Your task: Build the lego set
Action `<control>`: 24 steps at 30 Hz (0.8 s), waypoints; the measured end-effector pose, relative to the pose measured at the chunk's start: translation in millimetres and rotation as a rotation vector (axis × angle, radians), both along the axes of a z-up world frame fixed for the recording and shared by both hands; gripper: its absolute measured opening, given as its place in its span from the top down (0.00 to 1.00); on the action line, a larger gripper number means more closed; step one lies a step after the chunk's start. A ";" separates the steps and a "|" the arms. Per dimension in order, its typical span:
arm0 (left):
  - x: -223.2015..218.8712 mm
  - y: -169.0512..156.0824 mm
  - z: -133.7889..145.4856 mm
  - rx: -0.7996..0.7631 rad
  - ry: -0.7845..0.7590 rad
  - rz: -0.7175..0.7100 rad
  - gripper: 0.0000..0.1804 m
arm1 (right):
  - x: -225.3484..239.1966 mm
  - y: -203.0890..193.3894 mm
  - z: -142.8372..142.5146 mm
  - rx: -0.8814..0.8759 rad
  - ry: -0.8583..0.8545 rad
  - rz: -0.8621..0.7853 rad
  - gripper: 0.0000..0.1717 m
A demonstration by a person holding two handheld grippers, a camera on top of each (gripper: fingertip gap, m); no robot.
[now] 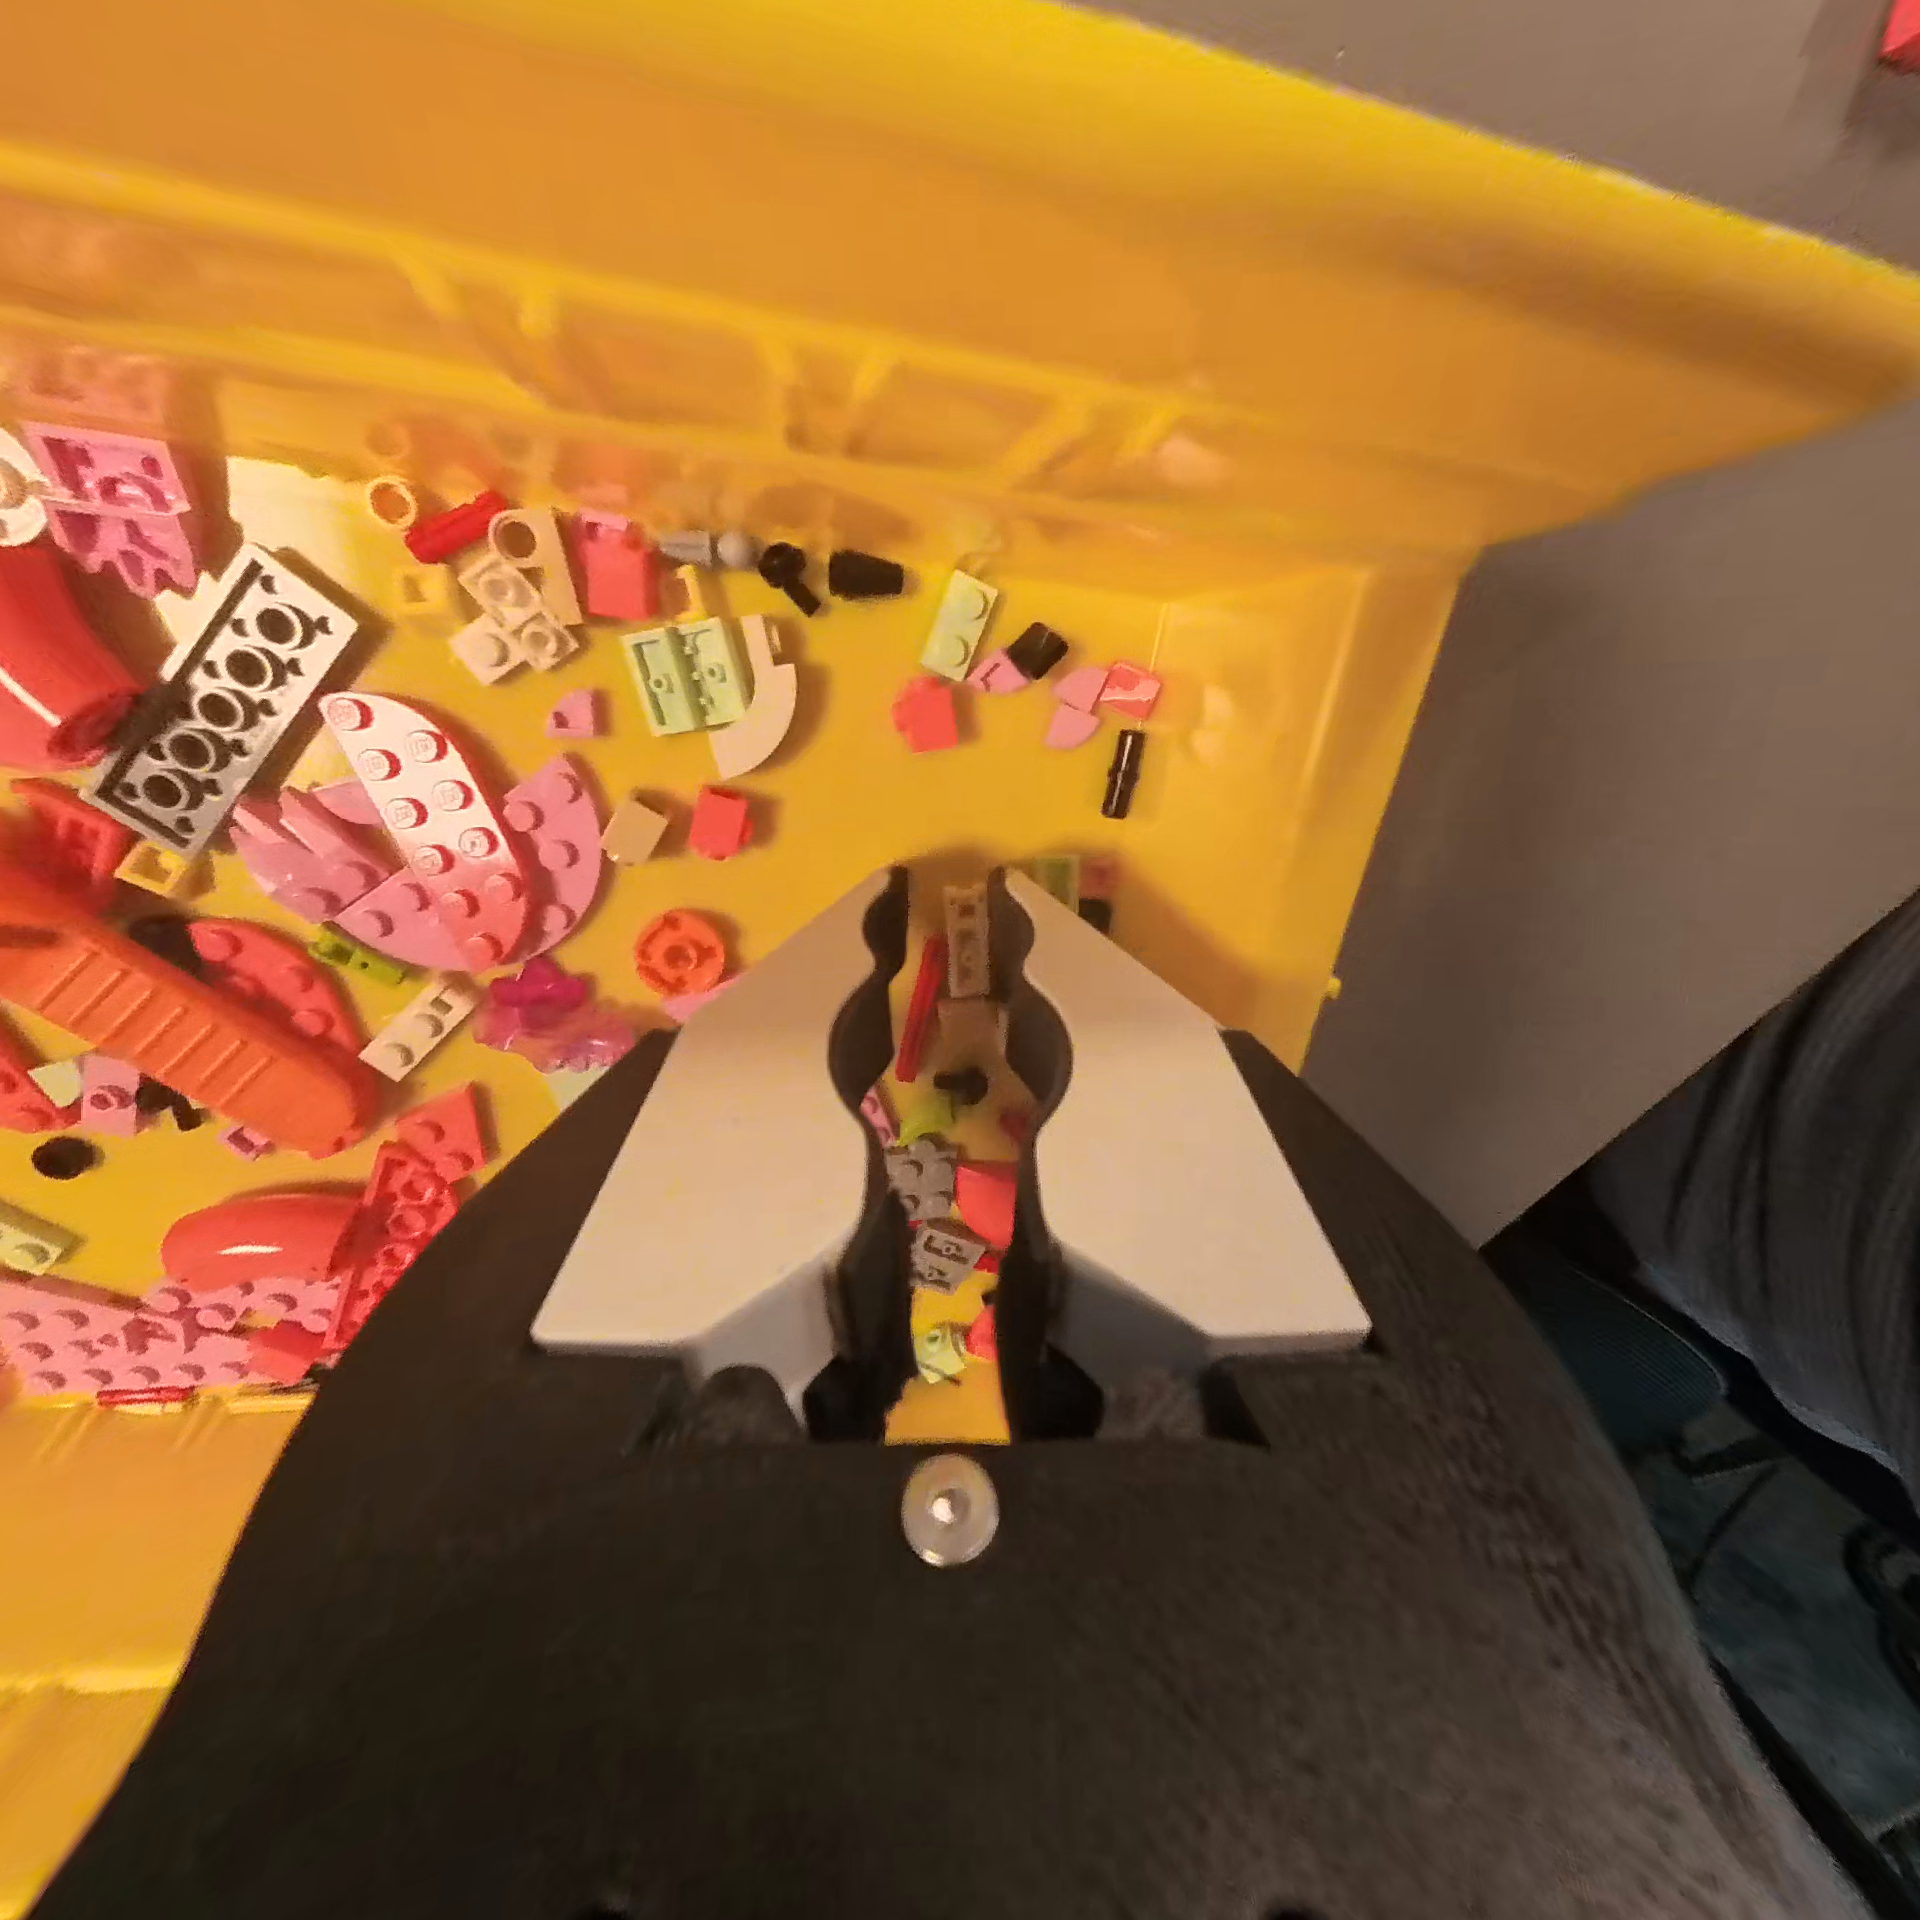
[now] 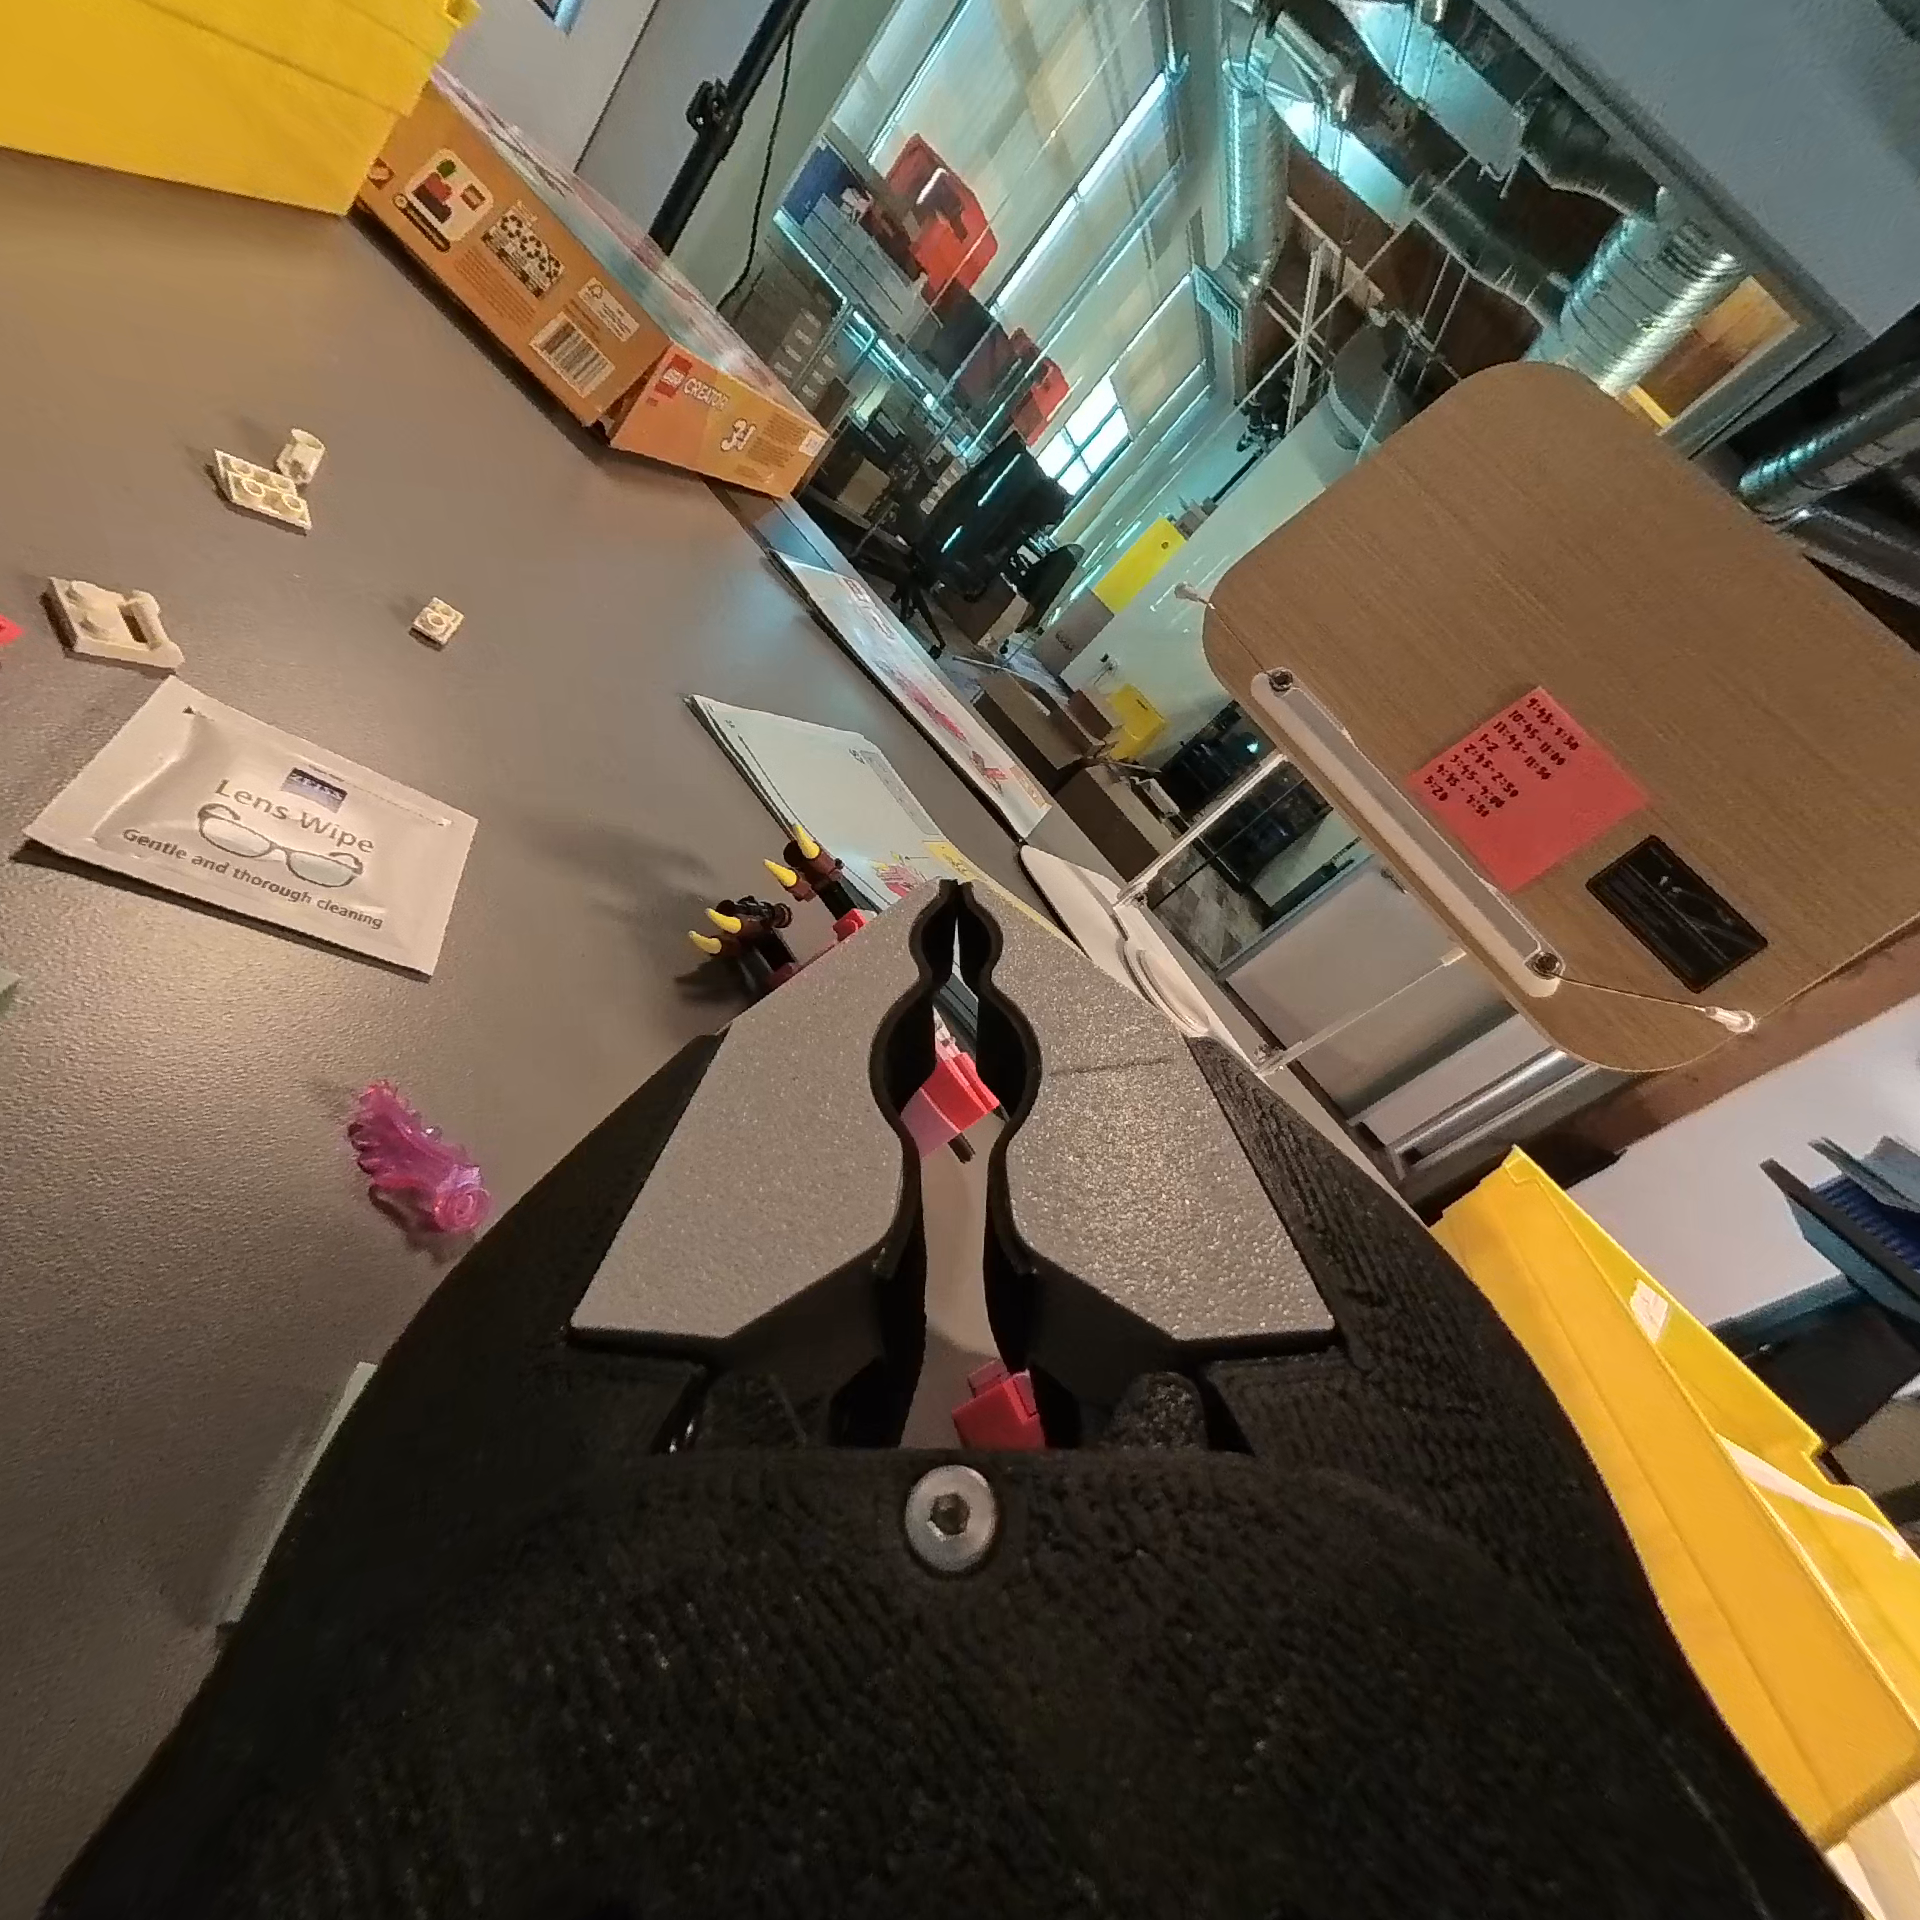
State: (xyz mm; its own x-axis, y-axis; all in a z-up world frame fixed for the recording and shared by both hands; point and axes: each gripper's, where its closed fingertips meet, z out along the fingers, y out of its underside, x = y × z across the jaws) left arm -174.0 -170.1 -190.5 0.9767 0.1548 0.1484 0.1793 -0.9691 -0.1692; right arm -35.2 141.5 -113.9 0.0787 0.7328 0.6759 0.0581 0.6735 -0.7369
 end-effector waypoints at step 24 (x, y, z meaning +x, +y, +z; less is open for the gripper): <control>-21.3 8.5 28.3 0.187 0.030 0.196 0.96 | 2.2 0.3 3.5 -0.024 0.019 0.007 1.00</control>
